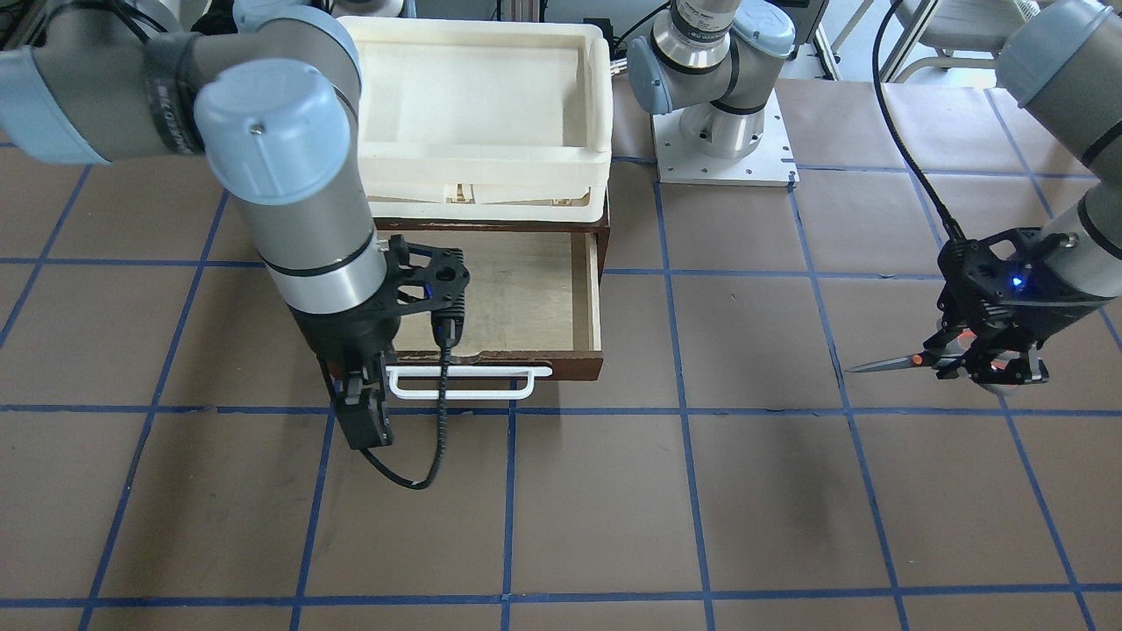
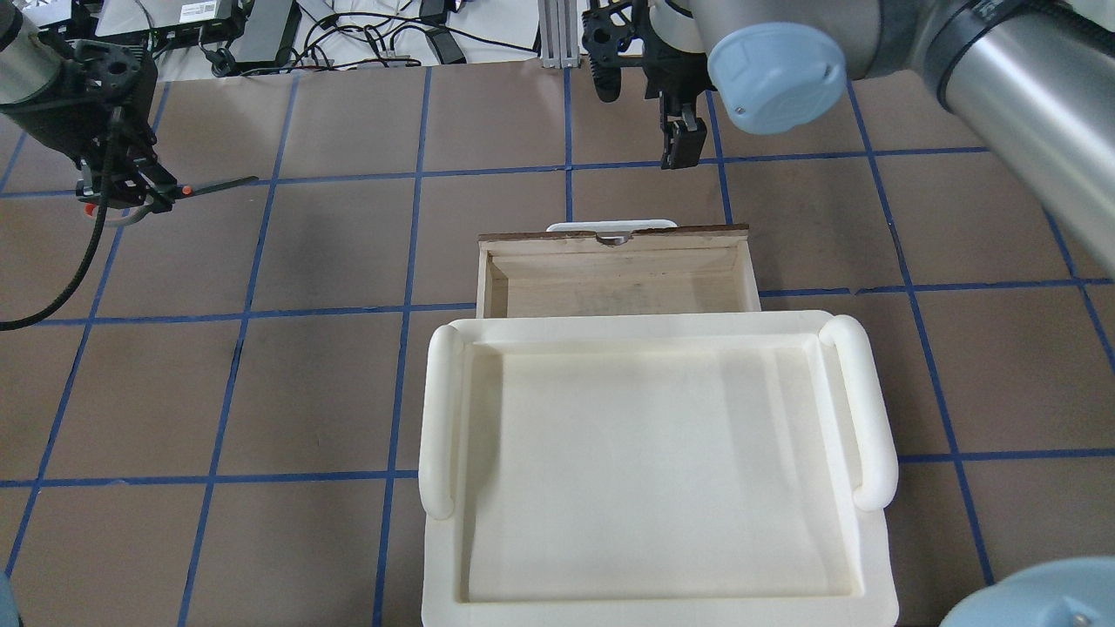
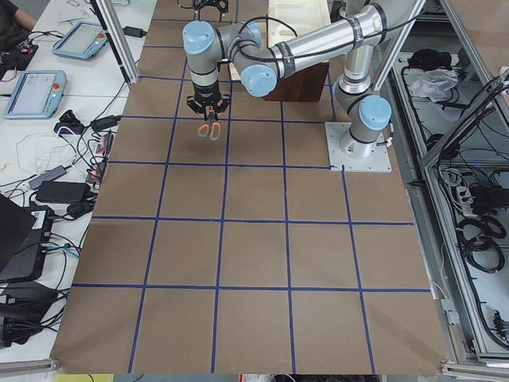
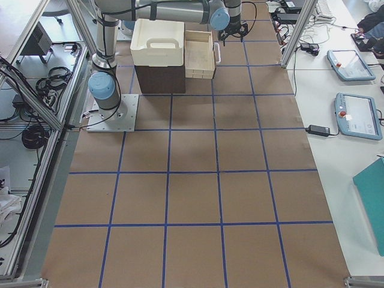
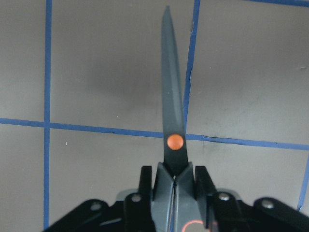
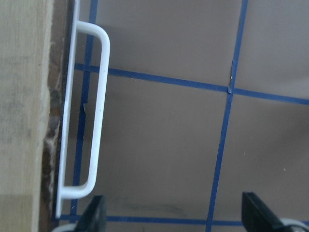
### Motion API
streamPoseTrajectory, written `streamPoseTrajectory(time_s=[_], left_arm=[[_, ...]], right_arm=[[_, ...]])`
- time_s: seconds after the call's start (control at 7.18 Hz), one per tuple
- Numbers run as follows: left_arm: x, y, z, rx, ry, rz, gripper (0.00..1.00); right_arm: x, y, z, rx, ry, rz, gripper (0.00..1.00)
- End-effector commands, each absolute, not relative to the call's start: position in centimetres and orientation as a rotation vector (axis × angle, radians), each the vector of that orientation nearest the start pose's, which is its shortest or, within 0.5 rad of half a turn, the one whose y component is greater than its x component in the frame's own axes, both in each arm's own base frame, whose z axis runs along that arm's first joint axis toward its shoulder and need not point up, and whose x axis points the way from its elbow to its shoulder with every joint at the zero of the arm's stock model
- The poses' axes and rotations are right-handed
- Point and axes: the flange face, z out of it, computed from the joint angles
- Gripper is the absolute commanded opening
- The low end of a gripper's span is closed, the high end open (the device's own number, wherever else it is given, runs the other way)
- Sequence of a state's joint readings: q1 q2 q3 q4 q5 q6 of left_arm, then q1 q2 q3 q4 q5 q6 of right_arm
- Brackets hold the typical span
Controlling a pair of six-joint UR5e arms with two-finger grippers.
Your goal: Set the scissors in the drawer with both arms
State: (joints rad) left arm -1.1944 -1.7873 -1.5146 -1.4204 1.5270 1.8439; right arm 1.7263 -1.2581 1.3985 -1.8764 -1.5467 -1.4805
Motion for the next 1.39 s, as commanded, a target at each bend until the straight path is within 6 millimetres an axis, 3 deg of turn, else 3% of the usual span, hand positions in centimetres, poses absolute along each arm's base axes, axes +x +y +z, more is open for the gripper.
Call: streamPoseTrajectory(time_s=[0.0, 0.28, 0.56, 0.7, 0.84, 0.98, 1.25], left_arm=[[7.2, -59.1, 40.8, 2.126, 2.376, -0.073, 0.00], [-0.5, -59.5, 40.6, 1.999, 2.506, -0.038, 0.00], [-7.4, -58.8, 40.9, 1.908, 2.583, -0.017, 0.00], [-13.6, -57.7, 41.2, 1.916, 2.574, -0.013, 0.00], [-18.3, -56.6, 41.5, 1.911, 2.571, -0.010, 0.00], [-20.6, -55.9, 41.4, 1.884, 2.608, -0.015, 0.00], [-25.6, -54.1, 41.6, 1.994, 2.571, -0.061, 0.00]], right_arm=[[18.1, -56.6, 48.1, -2.032, 2.444, -0.141, 1.00], [14.5, -54.5, 51.0, -1.611, 2.714, -0.124, 1.00], [11.7, -51.5, 53.3, -1.321, 2.834, -0.031, 1.00], [10.8, -50.3, 53.9, -1.037, 2.941, 0.013, 1.00], [10.7, -49.8, 54.4, -0.782, 3.024, 0.018, 1.00], [10.6, -49.5, 54.1, -0.520, 3.082, 0.070, 1.00], [10.1, -49.2, 53.8, -0.260, 3.155, 0.128, 1.00]])
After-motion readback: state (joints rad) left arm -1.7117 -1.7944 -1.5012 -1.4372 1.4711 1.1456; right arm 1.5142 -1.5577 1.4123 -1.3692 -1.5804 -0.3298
